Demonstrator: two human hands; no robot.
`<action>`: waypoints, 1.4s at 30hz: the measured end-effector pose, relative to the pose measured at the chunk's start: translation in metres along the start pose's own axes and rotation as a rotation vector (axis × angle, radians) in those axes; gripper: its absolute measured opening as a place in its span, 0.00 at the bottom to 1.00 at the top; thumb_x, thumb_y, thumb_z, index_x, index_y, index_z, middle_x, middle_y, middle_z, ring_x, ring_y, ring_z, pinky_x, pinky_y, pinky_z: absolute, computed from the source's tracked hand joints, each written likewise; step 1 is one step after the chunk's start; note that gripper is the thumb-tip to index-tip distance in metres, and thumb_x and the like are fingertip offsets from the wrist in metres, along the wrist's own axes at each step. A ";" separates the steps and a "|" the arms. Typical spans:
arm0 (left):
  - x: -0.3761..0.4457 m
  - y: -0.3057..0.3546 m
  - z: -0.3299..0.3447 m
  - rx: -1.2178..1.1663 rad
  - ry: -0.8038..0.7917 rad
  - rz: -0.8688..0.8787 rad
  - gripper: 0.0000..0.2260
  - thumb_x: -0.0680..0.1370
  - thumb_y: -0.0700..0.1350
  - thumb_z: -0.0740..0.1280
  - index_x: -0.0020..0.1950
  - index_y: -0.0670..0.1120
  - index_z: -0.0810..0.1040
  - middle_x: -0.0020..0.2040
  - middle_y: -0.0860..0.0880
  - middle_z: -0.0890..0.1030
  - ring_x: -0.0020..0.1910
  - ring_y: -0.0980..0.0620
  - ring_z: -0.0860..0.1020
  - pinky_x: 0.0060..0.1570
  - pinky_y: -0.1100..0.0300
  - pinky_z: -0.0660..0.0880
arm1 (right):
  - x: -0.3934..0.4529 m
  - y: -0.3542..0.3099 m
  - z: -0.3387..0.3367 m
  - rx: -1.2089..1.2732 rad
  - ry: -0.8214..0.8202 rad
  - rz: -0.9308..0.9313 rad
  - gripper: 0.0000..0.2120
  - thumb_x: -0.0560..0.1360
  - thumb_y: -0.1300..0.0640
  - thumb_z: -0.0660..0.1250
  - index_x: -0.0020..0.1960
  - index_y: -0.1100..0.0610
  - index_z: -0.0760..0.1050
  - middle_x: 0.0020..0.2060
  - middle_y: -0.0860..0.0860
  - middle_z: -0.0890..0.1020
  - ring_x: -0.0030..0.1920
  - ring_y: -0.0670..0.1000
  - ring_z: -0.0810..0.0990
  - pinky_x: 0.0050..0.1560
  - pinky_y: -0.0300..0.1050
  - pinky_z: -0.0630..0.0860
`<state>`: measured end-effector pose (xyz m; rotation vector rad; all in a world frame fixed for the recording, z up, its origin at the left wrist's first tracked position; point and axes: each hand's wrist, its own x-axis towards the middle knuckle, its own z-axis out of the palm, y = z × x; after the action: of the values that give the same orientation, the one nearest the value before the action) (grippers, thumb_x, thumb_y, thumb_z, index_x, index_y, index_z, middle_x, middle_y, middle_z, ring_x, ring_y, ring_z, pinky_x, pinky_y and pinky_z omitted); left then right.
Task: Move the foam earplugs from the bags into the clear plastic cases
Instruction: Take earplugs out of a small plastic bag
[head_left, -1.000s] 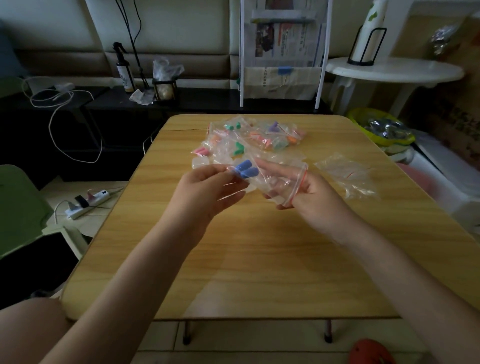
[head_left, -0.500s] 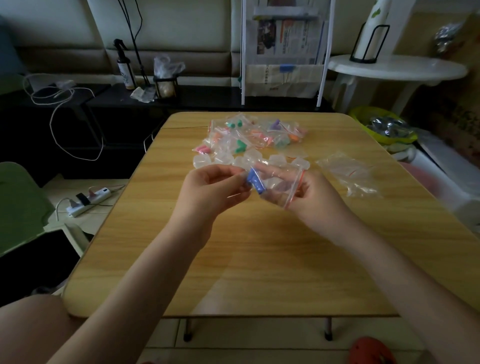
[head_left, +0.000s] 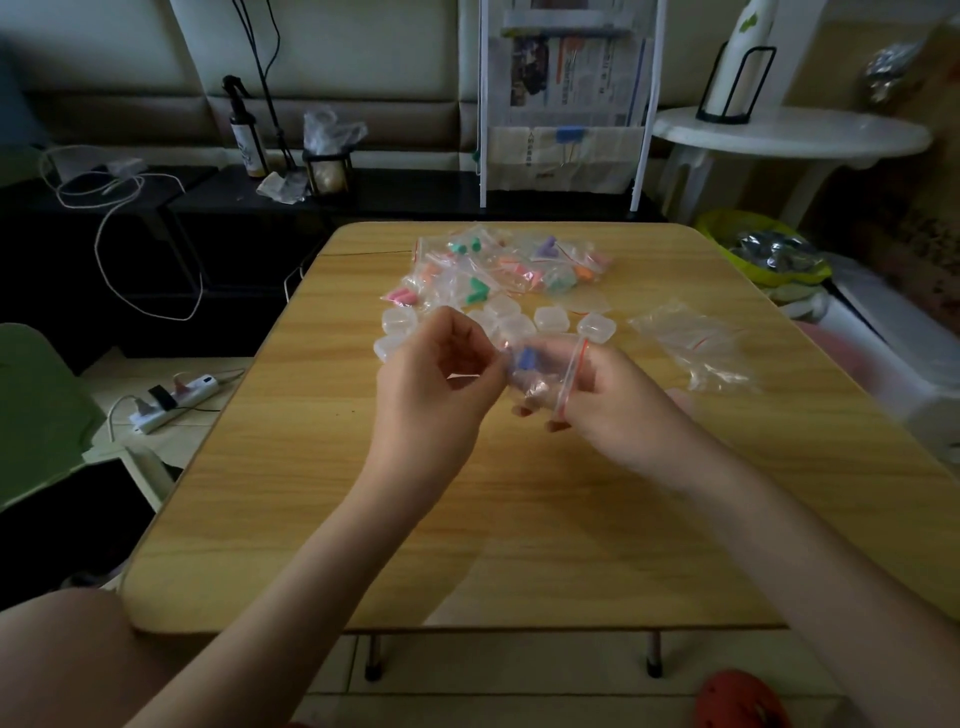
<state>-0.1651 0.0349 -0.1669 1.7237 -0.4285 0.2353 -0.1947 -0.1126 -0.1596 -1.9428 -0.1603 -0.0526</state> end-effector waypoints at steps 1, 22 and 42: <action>-0.001 0.001 0.001 -0.018 -0.024 0.006 0.11 0.73 0.35 0.71 0.41 0.48 0.72 0.39 0.48 0.80 0.39 0.50 0.80 0.40 0.59 0.78 | 0.000 0.000 0.001 0.002 -0.005 0.039 0.13 0.79 0.59 0.63 0.62 0.50 0.74 0.49 0.45 0.82 0.44 0.45 0.82 0.44 0.42 0.76; 0.009 -0.001 0.005 -0.854 0.105 -0.586 0.07 0.79 0.31 0.59 0.55 0.38 0.68 0.41 0.43 0.74 0.40 0.50 0.77 0.43 0.60 0.81 | 0.000 0.006 0.005 -0.143 0.368 -0.138 0.17 0.71 0.66 0.71 0.48 0.44 0.81 0.37 0.47 0.85 0.36 0.58 0.83 0.28 0.57 0.77; 0.017 -0.016 -0.011 -0.547 0.263 -0.573 0.10 0.79 0.31 0.61 0.47 0.42 0.80 0.50 0.42 0.80 0.44 0.53 0.81 0.44 0.67 0.77 | 0.004 0.004 -0.013 0.274 0.392 0.095 0.17 0.68 0.77 0.45 0.32 0.59 0.65 0.32 0.55 0.70 0.27 0.49 0.66 0.22 0.39 0.60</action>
<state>-0.1422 0.0459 -0.1725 1.1896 0.1931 -0.0716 -0.1897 -0.1258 -0.1581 -1.6291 0.1772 -0.3292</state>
